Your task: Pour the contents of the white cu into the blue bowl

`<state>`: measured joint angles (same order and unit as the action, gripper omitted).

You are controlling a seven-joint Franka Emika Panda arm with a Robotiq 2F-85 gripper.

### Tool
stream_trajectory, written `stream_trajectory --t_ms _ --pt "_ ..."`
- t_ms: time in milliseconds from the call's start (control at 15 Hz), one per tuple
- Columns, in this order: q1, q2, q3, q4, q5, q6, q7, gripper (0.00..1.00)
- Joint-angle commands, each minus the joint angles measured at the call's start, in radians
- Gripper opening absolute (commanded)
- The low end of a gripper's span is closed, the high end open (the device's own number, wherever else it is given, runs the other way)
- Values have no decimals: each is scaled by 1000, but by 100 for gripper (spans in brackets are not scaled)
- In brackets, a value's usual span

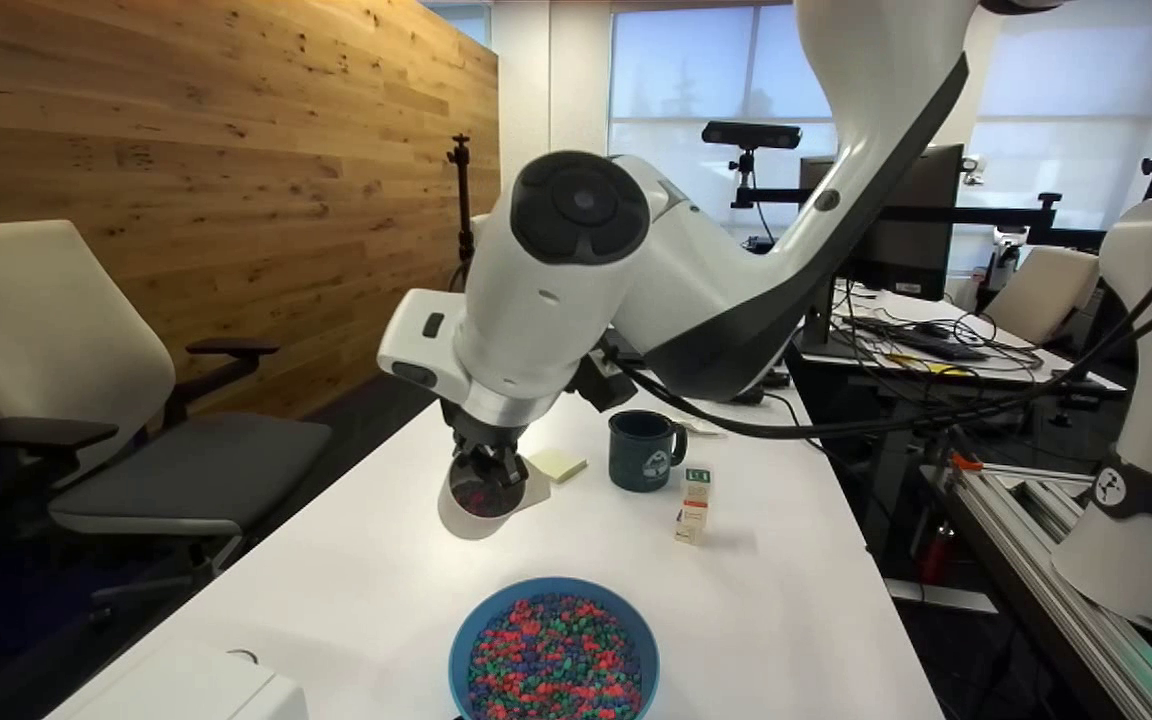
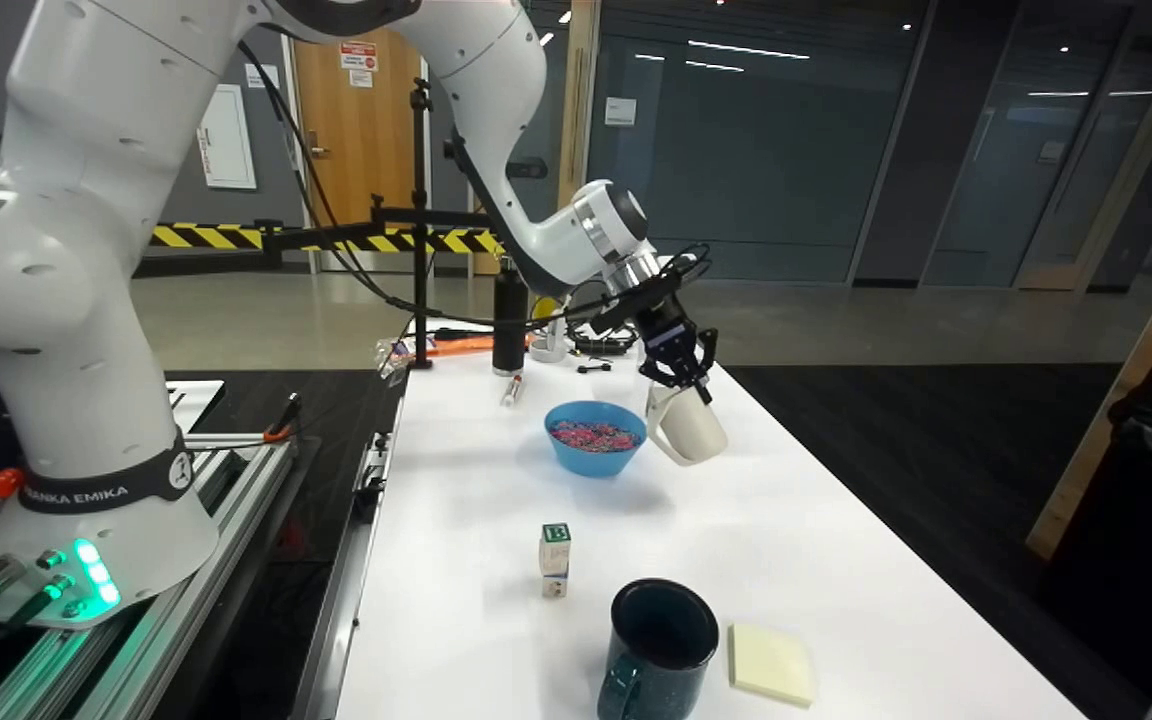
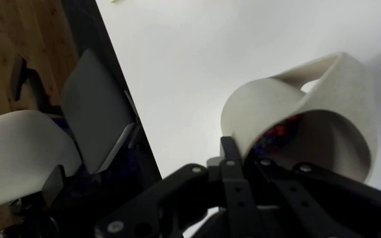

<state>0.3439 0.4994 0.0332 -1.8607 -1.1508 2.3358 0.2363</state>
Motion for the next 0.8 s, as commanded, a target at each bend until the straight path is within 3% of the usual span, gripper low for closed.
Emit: stream_trajectory --t_ms 0,733 --pt "29 16 12 -15 -155 -61 137 1" --pt "37 24 100 -38 -277 -166 251 1"
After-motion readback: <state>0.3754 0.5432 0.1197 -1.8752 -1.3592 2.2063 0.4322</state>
